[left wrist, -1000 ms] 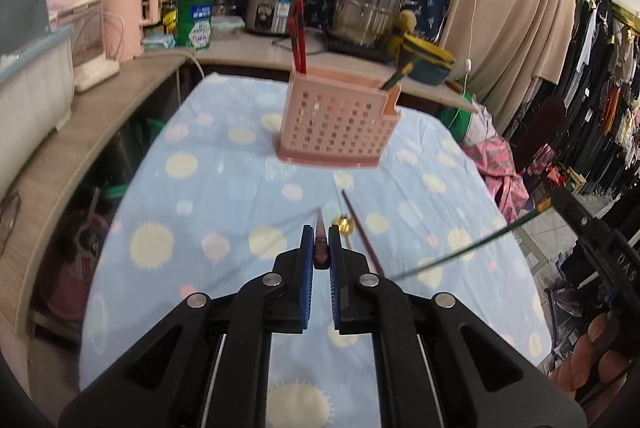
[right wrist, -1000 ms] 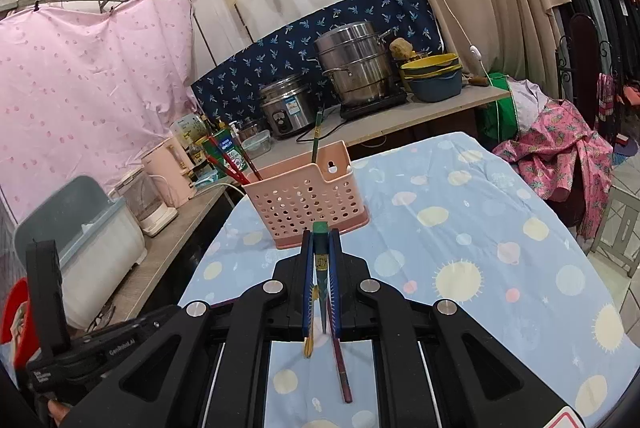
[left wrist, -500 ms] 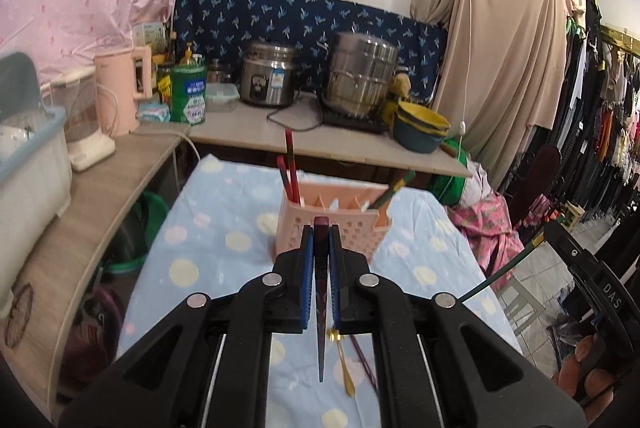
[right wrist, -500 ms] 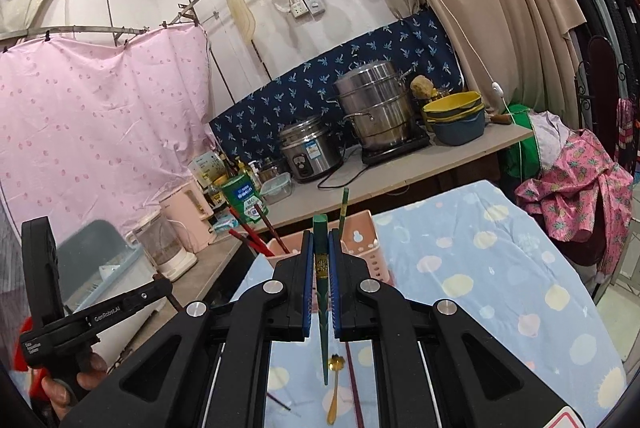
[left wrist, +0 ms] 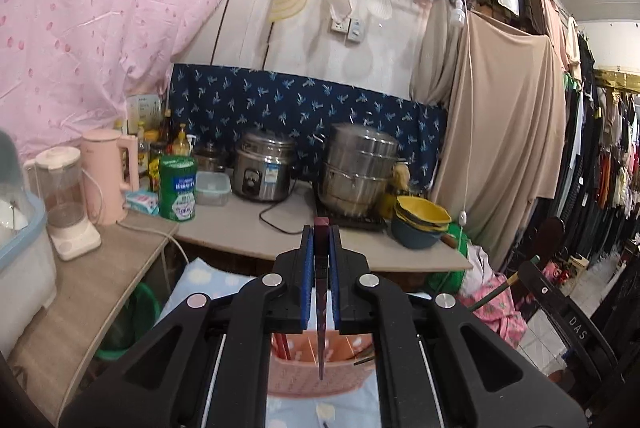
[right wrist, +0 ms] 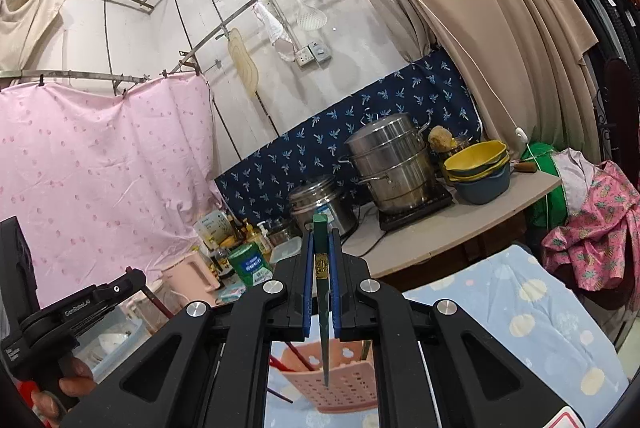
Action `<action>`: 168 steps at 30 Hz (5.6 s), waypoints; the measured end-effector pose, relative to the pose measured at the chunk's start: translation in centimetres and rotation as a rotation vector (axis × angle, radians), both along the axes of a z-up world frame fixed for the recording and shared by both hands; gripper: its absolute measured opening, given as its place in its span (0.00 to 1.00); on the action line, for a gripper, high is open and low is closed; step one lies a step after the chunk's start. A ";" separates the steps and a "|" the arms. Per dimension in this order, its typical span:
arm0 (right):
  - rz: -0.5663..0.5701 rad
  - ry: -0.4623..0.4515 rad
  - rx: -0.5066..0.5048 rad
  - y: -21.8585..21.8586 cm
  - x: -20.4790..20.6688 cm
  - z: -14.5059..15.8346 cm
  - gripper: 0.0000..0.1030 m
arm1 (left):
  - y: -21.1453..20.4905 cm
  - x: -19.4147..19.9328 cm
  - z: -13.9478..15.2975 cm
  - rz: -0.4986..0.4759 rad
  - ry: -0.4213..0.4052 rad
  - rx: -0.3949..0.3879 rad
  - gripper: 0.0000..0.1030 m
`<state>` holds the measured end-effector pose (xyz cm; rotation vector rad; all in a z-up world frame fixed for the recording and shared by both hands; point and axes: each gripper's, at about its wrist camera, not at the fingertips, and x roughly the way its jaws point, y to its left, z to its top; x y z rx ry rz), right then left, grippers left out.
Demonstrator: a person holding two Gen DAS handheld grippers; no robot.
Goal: Organize utensils
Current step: 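Carry both chopsticks into the pink holder and open both tools, then withdraw both tools from the holder toward the gold spoon, then move the left tool toward the gold spoon while the right tool approaches the dark-red chopstick, then grasp the gold spoon with the left tool while the right tool grasps the dark-red chopstick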
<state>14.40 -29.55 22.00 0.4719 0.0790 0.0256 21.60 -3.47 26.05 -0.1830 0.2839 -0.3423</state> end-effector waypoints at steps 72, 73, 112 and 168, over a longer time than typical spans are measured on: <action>0.132 0.631 -0.235 9.2 -11.7 -24.5 0.35 | 0.1 -11.3 -26.8 0.096 0.557 0.391 0.60; 0.137 0.641 -0.233 9.4 -11.8 -24.9 0.35 | 0.1 -11.4 -27.0 0.096 0.564 0.392 0.60; 0.133 0.720 -0.260 10.2 -11.4 -28.6 0.12 | 0.6 -12.1 -31.1 0.118 0.666 0.437 0.69; 0.120 0.681 -0.176 7.8 -13.0 -26.9 0.07 | -3.7 -11.5 -29.4 -0.125 0.689 0.249 0.10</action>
